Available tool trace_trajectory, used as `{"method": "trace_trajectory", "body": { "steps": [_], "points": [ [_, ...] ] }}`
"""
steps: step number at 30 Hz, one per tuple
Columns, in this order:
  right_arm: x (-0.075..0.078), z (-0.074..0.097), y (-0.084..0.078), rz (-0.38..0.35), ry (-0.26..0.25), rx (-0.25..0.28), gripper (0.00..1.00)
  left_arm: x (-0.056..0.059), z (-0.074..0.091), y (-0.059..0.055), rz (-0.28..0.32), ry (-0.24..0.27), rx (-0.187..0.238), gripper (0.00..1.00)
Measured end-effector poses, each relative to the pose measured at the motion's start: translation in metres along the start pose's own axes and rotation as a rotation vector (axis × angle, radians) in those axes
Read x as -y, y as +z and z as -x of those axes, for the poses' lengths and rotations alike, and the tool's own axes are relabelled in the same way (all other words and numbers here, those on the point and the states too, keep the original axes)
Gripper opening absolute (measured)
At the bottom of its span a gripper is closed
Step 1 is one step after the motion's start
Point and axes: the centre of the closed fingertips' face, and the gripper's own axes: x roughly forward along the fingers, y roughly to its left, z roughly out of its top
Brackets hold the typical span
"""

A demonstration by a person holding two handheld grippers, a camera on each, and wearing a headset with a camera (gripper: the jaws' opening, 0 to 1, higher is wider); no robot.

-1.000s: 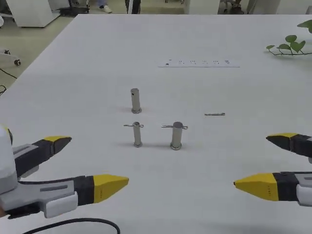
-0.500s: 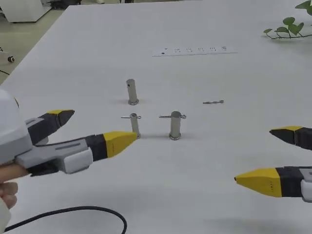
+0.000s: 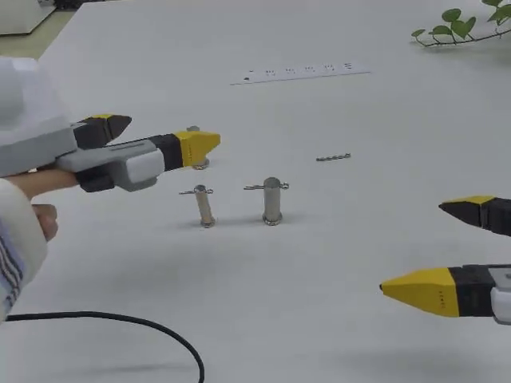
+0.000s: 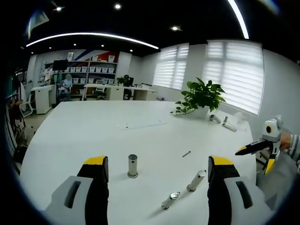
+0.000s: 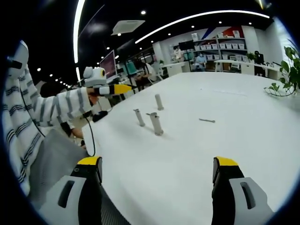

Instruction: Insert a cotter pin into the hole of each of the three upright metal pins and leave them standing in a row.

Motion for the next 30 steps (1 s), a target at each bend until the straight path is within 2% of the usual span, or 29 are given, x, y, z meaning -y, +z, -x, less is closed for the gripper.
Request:
{"method": "trace_trajectory", "body": {
  "steps": [3,5,9,13,17,19,21,26,28,30],
  "points": [
    [0.001,0.002,-0.001,-0.006,-0.007,0.002,0.99,-0.006,-0.016,-0.005,-0.021,-0.003,-0.043,0.85],
    [0.003,0.003,-0.002,-0.01,-0.014,0.006,0.99,-0.01,-0.023,-0.005,-0.02,0.0,-0.051,0.84],
    [0.006,0.004,-0.005,-0.03,-0.024,0.006,0.98,-0.021,-0.037,-0.012,-0.01,0.009,-0.096,0.76],
    [0.008,0.005,-0.007,-0.041,-0.031,0.008,0.98,-0.032,-0.049,-0.021,-0.051,0.022,-0.158,0.7],
    [0.009,0.006,-0.009,-0.051,-0.037,0.009,0.97,-0.041,-0.059,-0.025,-0.061,0.034,-0.184,0.54],
    [0.01,0.007,-0.009,-0.055,-0.04,0.008,0.97,-0.045,-0.063,-0.031,-0.068,0.042,-0.216,0.51],
    [0.011,0.008,-0.01,-0.059,-0.044,0.009,0.97,-0.047,-0.066,-0.037,-0.063,0.044,-0.246,0.51],
    [0.012,0.009,-0.012,-0.063,-0.053,0.002,0.96,-0.051,-0.073,-0.045,-0.068,0.049,-0.275,0.44],
    [0.013,0.01,-0.014,-0.069,-0.054,-0.004,0.96,-0.053,-0.074,-0.05,-0.046,0.053,-0.298,0.39],
    [0.012,0.01,-0.014,-0.071,-0.054,-0.004,0.96,-0.051,-0.077,-0.052,-0.059,0.043,-0.3,0.33]
  ]
}}
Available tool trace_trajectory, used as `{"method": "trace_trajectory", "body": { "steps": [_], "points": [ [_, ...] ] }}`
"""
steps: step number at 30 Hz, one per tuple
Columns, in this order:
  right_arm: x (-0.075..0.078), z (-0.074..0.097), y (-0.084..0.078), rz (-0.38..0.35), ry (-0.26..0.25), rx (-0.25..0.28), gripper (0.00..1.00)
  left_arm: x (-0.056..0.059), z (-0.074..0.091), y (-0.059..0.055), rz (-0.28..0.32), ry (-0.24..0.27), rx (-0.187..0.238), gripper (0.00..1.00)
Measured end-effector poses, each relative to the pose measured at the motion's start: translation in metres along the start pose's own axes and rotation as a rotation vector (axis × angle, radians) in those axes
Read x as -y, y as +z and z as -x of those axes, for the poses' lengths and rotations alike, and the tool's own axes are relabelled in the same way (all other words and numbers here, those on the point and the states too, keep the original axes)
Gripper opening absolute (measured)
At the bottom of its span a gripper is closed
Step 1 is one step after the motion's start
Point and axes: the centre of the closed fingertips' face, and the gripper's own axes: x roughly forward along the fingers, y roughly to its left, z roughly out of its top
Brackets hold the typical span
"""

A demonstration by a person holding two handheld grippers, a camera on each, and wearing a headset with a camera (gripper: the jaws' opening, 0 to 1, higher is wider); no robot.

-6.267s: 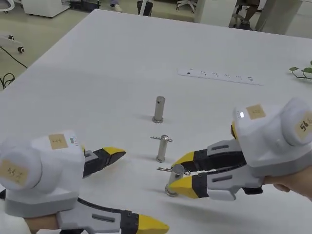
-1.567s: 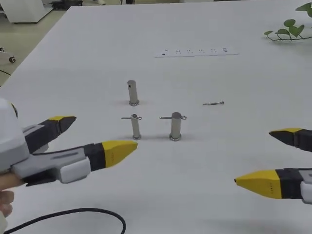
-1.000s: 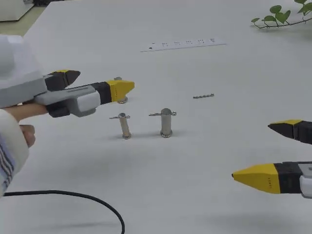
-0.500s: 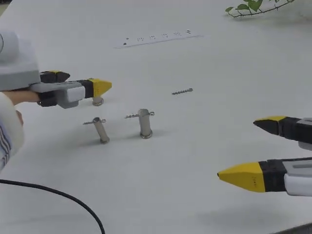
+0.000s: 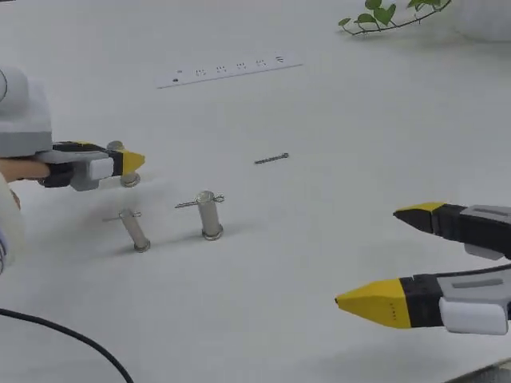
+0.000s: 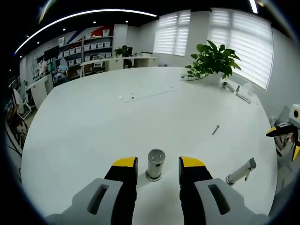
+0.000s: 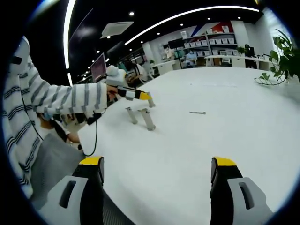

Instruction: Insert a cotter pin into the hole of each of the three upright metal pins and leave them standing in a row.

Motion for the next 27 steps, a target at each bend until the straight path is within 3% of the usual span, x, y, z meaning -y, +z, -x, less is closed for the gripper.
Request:
{"method": "trace_trajectory", "body": {
  "steps": [8,12,13,15,27],
  "points": [
    [-0.0028,0.0012,-0.002,-0.01,-0.004,0.009,0.95,-0.0014,-0.0067,-0.0021,-0.006,0.021,-0.023,0.21],
    [-0.0039,0.0024,-0.003,-0.018,-0.003,0.015,0.93,-0.004,-0.0069,-0.0032,-0.041,0.042,-0.043,0.17],
    [-0.0047,0.0028,-0.0031,-0.012,0.0,0.019,0.91,-0.0019,-0.0059,-0.0072,-0.038,0.026,-0.072,0.13],
    [-0.005,0.003,-0.0039,-0.009,-0.001,0.02,0.86,-0.0029,-0.0066,-0.0071,-0.036,0.035,-0.07,0.12],
    [-0.0031,0.0028,-0.0057,-0.008,-0.005,0.006,0.86,0.0004,-0.0056,-0.0085,-0.043,0.048,-0.073,0.12]
  ]
}}
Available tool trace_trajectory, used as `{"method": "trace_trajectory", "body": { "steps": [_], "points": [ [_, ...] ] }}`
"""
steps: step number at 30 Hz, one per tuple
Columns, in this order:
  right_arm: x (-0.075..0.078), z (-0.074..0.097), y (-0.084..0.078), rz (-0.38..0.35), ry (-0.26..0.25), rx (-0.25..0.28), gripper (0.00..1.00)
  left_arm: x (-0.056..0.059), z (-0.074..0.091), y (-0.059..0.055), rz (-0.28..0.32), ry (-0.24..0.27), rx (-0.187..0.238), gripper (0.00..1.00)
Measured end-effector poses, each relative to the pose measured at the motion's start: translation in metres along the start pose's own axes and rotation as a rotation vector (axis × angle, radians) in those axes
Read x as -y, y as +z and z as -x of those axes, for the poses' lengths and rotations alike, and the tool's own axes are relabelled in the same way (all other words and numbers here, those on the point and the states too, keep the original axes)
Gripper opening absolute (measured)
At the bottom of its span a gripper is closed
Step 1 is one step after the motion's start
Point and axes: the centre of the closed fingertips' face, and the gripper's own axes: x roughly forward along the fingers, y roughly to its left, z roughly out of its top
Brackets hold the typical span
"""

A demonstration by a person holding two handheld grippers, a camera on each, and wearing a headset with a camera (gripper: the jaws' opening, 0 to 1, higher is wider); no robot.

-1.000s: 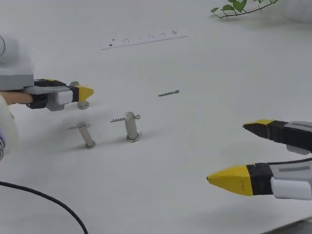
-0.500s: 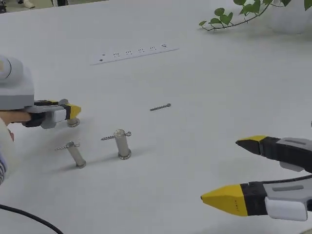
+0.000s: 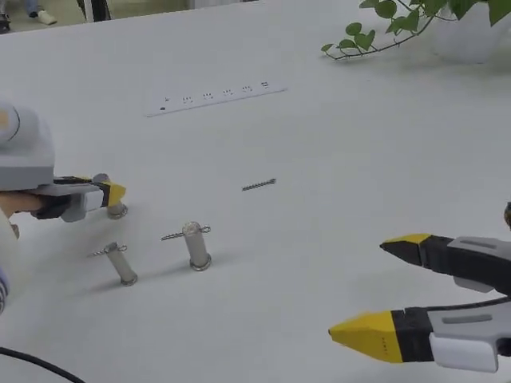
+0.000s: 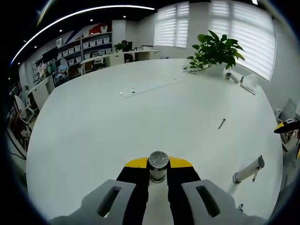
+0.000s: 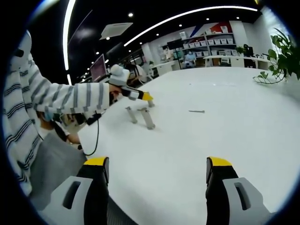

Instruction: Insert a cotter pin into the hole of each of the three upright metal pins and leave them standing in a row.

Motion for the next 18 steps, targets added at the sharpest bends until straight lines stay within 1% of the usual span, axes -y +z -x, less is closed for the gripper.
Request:
{"method": "trace_trajectory", "body": {
  "steps": [2,4,6,7,8,9,10,12,14,15,18],
  "points": [
    [0.001,0.0,-0.001,-0.001,-0.002,-0.004,0.87,-0.002,0.0,0.001,0.029,0.012,0.005,0.12],
    [0.001,0.0,0.0,0.003,-0.001,-0.003,0.87,-0.005,0.001,0.001,0.045,0.018,0.011,0.12],
    [-0.001,0.0,0.002,0.014,0.003,0.003,0.88,-0.005,0.004,0.001,0.035,0.013,0.013,0.12],
    [-0.001,0.0,0.002,0.014,0.006,0.004,0.88,-0.004,0.005,0.003,0.047,0.0,0.022,0.11],
    [-0.001,0.001,0.003,0.016,0.006,0.006,0.88,0.002,0.008,0.009,0.11,-0.044,0.062,0.11],
    [-0.001,0.001,0.005,0.022,0.004,0.01,0.88,0.004,0.01,0.012,0.13,-0.055,0.081,0.11],
    [0.0,0.001,0.005,0.026,0.003,0.009,0.88,0.001,0.014,0.015,0.119,-0.049,0.09,0.11],
    [0.0,0.001,0.006,0.03,0.001,0.005,0.9,0.002,0.02,0.019,0.086,-0.044,0.094,0.11],
    [0.001,0.0,0.006,0.039,-0.003,0.001,0.91,0.001,0.028,0.025,0.09,-0.051,0.099,0.11],
    [0.002,0.0,0.006,0.042,-0.004,-0.002,0.91,0.001,0.029,0.026,0.088,-0.054,0.101,0.11],
    [0.002,0.0,0.007,0.041,-0.003,0.0,0.91,0.004,0.044,0.038,0.014,-0.067,0.126,0.11]
  ]
}}
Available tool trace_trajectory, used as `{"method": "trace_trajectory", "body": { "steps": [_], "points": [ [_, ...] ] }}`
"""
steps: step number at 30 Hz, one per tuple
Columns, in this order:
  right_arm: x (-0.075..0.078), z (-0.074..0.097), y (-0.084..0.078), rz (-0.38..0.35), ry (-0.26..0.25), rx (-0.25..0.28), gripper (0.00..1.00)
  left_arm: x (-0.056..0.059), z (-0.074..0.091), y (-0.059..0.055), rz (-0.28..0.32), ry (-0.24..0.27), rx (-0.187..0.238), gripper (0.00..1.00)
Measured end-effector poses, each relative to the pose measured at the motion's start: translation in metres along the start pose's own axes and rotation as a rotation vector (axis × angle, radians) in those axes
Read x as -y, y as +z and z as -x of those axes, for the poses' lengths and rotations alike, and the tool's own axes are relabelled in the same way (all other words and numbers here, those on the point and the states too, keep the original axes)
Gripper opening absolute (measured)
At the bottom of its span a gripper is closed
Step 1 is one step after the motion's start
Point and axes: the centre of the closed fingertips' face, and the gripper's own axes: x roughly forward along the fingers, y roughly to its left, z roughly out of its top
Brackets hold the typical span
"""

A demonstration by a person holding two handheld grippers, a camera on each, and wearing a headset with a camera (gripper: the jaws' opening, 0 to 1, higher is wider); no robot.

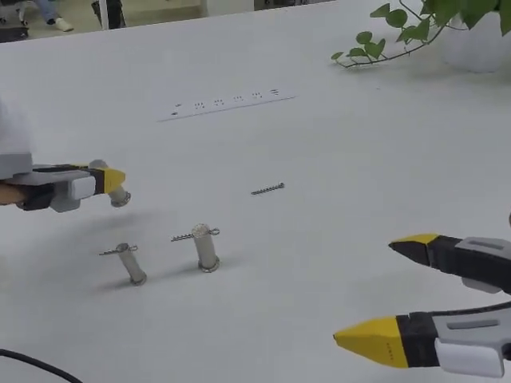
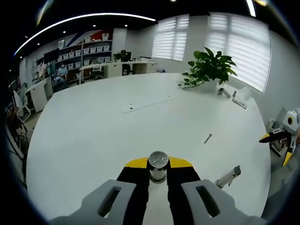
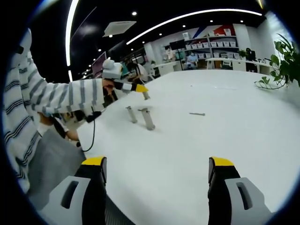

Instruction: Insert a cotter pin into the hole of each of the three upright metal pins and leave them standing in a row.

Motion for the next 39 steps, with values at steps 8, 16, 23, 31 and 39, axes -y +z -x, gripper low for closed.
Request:
{"method": "trace_trajectory", "body": {
  "steps": [8,16,23,31,39],
  "points": [
    [0.0,0.001,0.002,0.005,0.001,0.009,0.91,0.023,0.036,0.027,-0.058,-0.041,0.043,0.11],
    [0.0,0.004,-0.001,0.008,0.007,0.005,0.91,0.063,0.068,0.039,-0.143,-0.188,0.134,0.11],
    [-0.001,0.004,-0.002,0.008,0.01,0.0,0.9,0.102,0.092,0.025,-0.222,-0.274,0.147,0.11],
    [-0.004,0.002,-0.003,0.019,0.02,-0.016,0.9,0.126,0.092,-0.016,-0.204,-0.339,0.091,0.11],
    [-0.005,0.002,-0.006,0.006,0.019,-0.024,0.9,0.168,0.086,-0.041,-0.219,-0.398,0.048,0.11]
  ]
}}
